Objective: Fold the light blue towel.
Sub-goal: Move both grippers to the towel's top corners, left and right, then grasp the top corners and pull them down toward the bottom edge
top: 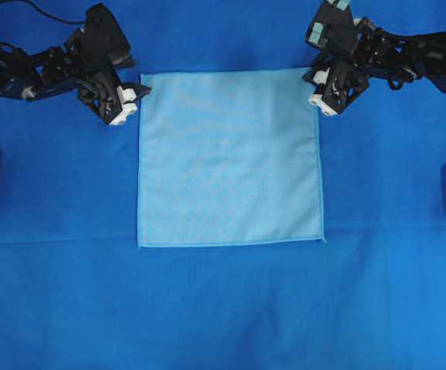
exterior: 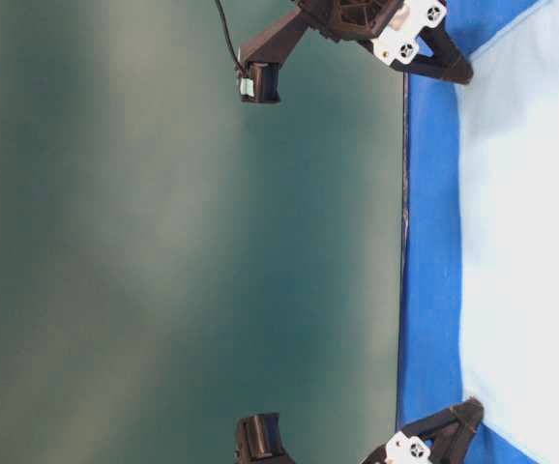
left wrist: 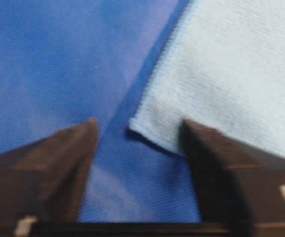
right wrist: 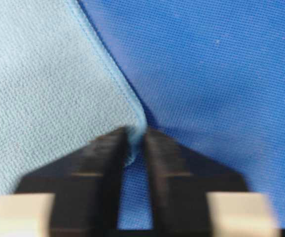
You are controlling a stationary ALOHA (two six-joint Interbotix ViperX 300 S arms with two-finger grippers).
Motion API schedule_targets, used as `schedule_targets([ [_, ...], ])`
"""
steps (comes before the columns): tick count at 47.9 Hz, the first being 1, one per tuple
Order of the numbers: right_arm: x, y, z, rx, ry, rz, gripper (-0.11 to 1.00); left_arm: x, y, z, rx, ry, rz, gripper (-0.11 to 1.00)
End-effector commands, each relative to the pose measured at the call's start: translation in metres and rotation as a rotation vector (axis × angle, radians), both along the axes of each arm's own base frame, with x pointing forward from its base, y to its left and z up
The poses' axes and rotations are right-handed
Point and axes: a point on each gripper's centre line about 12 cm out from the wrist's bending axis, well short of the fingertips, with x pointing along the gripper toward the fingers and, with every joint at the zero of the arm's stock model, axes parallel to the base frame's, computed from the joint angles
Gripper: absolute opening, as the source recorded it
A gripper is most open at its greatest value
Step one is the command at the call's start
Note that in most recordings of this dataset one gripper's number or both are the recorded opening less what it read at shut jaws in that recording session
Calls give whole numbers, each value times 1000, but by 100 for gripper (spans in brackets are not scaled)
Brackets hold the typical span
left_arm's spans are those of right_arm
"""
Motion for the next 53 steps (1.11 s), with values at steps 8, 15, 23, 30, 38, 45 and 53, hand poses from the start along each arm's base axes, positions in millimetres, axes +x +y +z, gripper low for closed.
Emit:
schedule_targets([
  [8, 0, 2, 2, 22, 9, -15, 2, 3, 3, 4, 34, 37, -38, 9],
  [15, -2, 5, 5, 25, -7, -26, 2, 5, 4, 5, 36, 49, -45, 1],
  [23, -4, 6, 14, 15, -23, -26, 2, 10, 7, 17, 38, 52, -52, 1],
  [30, -5, 6, 35, -7, -54, -27, 2, 13, 9, 39, 53, 30, -51, 1],
  [38, -8, 8, 50, -24, -78, -25, 2, 11, 8, 58, 80, -7, -52, 1],
  [45, -9, 10, 52, -22, -76, -25, 2, 12, 3, 58, 76, -7, -65, 1],
  [53, -6, 16, 52, -20, -73, -4, 2, 12, -5, 56, 71, -1, -85, 1],
])
